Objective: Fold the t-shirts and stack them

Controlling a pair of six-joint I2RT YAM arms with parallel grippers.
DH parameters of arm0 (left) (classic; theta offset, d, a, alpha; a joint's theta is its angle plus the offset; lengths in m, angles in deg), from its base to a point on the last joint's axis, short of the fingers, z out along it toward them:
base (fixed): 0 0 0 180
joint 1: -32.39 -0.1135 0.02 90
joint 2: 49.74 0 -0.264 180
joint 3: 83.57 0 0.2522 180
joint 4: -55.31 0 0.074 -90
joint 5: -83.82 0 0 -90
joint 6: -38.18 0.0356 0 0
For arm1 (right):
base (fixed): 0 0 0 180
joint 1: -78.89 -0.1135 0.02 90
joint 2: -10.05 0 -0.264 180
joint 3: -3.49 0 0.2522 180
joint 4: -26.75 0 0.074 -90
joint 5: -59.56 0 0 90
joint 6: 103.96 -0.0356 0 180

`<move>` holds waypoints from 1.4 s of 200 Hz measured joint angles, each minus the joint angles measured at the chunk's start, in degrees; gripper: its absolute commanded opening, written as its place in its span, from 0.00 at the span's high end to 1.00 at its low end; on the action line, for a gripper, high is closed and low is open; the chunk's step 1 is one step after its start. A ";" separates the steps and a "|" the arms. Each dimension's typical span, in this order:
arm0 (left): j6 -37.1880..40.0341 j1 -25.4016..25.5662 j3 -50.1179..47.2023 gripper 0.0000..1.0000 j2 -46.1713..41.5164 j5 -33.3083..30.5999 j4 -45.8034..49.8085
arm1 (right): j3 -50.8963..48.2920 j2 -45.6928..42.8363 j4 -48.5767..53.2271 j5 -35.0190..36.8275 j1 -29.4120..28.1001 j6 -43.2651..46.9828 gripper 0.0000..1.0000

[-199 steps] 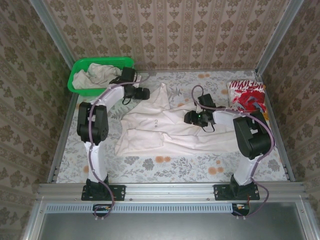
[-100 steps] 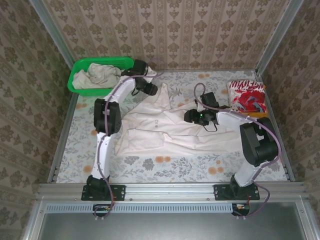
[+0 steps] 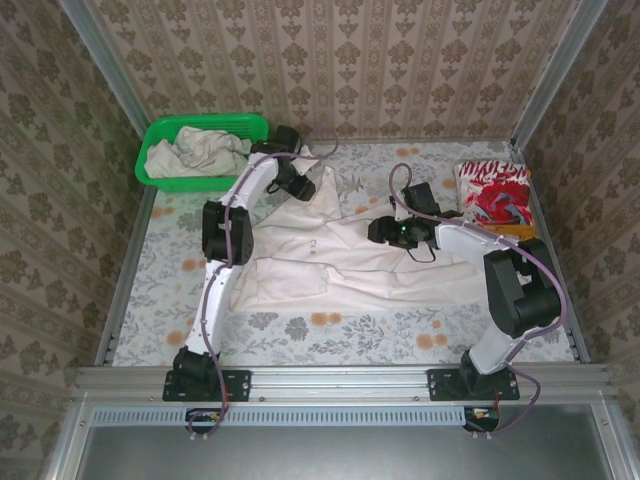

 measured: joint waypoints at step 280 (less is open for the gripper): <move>11.21 1.66 -1.57 1.00 -0.85 -5.42 2.14 | 0.44 -1.81 1.33 6.10 2.93 -1.09 0.41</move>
